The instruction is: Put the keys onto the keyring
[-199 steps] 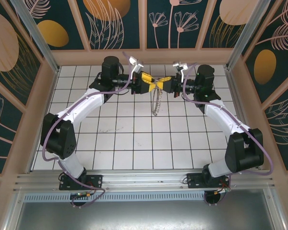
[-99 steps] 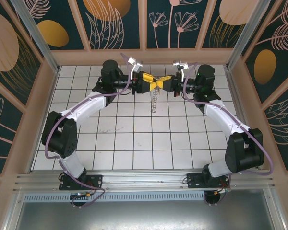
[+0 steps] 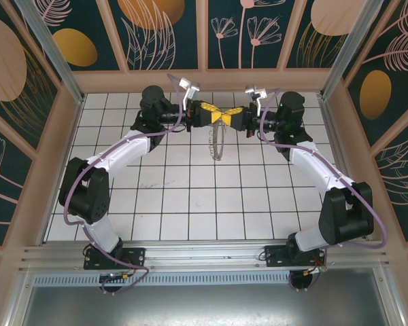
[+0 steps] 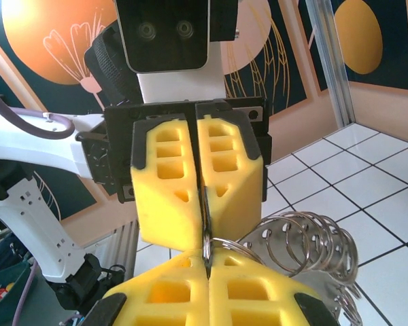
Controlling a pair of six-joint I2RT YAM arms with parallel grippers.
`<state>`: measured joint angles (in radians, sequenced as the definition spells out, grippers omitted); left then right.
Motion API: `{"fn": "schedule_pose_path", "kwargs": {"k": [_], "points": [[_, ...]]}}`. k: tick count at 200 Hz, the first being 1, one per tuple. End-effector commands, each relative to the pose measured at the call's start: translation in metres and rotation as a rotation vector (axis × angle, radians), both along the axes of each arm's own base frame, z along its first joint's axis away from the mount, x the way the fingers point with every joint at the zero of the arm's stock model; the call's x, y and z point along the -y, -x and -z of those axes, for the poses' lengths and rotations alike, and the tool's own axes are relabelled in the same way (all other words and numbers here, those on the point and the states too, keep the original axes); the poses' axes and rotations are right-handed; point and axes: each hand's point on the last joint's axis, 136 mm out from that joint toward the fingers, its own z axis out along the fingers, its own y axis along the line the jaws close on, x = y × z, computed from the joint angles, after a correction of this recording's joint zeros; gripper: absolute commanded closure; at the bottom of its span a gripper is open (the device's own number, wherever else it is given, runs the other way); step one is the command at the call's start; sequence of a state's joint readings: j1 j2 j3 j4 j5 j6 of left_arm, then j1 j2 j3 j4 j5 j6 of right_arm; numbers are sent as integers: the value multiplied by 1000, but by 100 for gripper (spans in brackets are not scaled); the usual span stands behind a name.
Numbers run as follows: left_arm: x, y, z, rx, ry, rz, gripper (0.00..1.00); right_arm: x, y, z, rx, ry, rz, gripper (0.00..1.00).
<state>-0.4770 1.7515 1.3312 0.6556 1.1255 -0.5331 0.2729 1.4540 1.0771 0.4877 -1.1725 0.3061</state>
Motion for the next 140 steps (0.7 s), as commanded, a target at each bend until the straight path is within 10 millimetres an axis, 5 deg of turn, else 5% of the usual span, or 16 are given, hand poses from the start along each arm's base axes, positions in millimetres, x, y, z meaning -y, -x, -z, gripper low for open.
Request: {"fn": "schedule_pose_path", "kwargs": {"k": [1, 17, 45, 73, 140], "points": [[4, 9, -5, 38, 19, 49, 94, -2, 6, -11, 55, -20, -17, 100], [5, 9, -3, 31, 12, 58, 92, -2, 5, -13, 58, -21, -16, 100], [6, 10, 3, 20, -5, 60, 73, -2, 4, -14, 60, -20, -15, 100], [5, 11, 5, 18, -13, 56, 71, -2, 4, -15, 61, -20, -9, 100], [5, 10, 0, 31, 0, 50, 99, -2, 3, -14, 54, -22, -10, 100]]}}
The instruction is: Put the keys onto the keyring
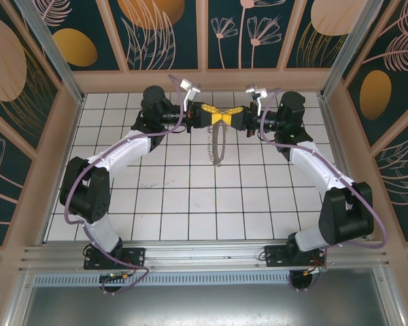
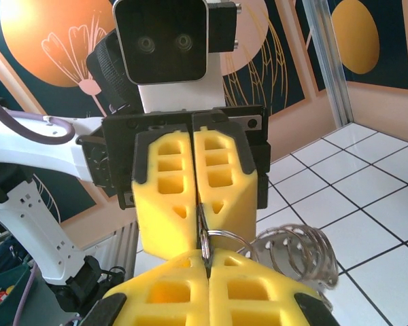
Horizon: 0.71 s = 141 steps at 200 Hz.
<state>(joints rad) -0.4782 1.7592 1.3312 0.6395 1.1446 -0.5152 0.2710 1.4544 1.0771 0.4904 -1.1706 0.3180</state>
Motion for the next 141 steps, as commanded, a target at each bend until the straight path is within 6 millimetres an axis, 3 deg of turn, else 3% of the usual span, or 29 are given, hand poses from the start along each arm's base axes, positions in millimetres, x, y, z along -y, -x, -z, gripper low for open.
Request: {"fn": "schedule_pose_path", "kwargs": {"k": [1, 37, 52, 73, 109, 141], "points": [[4, 8, -6, 33, 13, 31, 100, -3, 3, -14, 64, -20, -14, 100], [3, 6, -8, 40, 18, 10, 100, -2, 2, -15, 60, -20, -4, 100], [3, 5, -8, 45, 20, -2, 100, 1, 1, -18, 61, -21, 12, 81], [3, 4, -9, 48, 23, -8, 100, 10, 1, -21, 66, -26, 43, 66], [2, 5, -15, 60, 35, -14, 100, 28, 4, -24, 72, -36, 108, 56], [0, 7, -19, 67, 42, -18, 100, 39, 6, -16, 53, -49, 164, 55]]}}
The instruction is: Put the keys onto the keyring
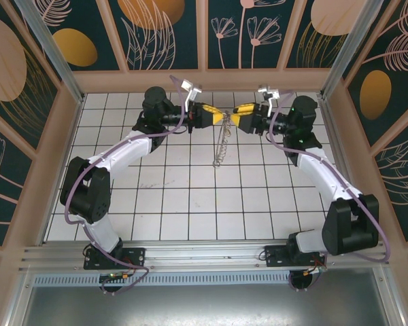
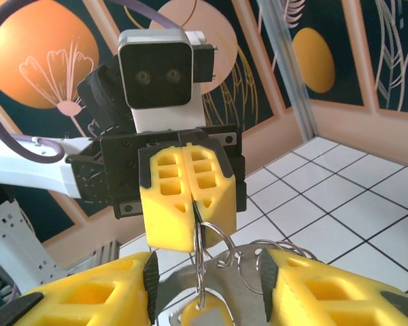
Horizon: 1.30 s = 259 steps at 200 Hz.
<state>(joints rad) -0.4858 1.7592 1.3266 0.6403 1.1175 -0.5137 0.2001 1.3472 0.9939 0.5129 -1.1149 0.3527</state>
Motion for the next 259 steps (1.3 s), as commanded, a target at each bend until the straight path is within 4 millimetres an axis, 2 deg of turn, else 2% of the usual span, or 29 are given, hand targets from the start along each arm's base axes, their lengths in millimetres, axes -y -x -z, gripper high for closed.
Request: {"fn": "schedule_pose_path", "kwargs": {"k": [1, 62, 118, 133, 176, 252, 259], "points": [[-2, 9, -20, 71, 40, 1, 100, 8, 6, -7, 43, -27, 38, 55], [-3, 10, -23, 74, 47, 0, 100, -2, 22, 1, 20, -59, -11, 64], [-3, 10, -22, 69, 48, 1, 100, -13, 20, 3, 12, -66, -32, 68], [-3, 10, -22, 69, 49, 1, 100, -15, 18, 5, 8, -68, -34, 74], [-4, 10, -23, 71, 51, -6, 100, -16, 17, 11, -7, -66, -41, 100], [-4, 10, -23, 73, 55, -10, 100, -22, 21, 22, -38, -55, -60, 100], [-4, 9, -23, 74, 55, -12, 100, -21, 20, 22, -37, -52, -51, 88]]}}
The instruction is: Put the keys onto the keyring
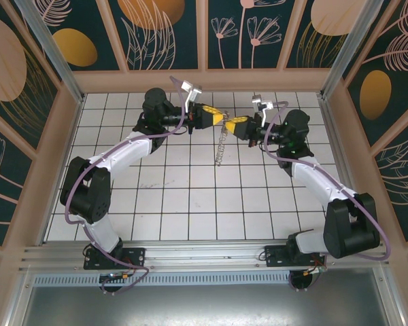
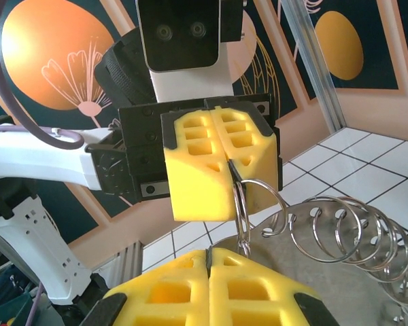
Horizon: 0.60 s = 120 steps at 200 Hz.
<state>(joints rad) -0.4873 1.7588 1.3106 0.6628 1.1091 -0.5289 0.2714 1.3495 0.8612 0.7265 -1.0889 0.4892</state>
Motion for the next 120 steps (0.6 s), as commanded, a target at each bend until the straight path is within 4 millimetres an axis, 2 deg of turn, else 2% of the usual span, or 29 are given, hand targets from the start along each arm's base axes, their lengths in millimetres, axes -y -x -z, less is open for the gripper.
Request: {"fn": "schedule_pose_path", "kwargs": {"k": [1, 8, 44, 72, 120], "points": [[-4, 9, -26, 83, 51, -6, 100, -1, 1, 1, 19, 1, 4, 87], [-4, 9, -26, 82, 51, -6, 100, 0, 2, 0, 24, 4, 10, 81], [-4, 10, -25, 83, 51, -5, 100, 15, 5, -11, 51, 9, 60, 76], [-4, 10, -26, 84, 52, -2, 100, 20, 1, -13, 45, 0, 94, 62], [-5, 10, -28, 81, 57, -3, 100, 17, -6, -12, 19, -34, 78, 60]]}}
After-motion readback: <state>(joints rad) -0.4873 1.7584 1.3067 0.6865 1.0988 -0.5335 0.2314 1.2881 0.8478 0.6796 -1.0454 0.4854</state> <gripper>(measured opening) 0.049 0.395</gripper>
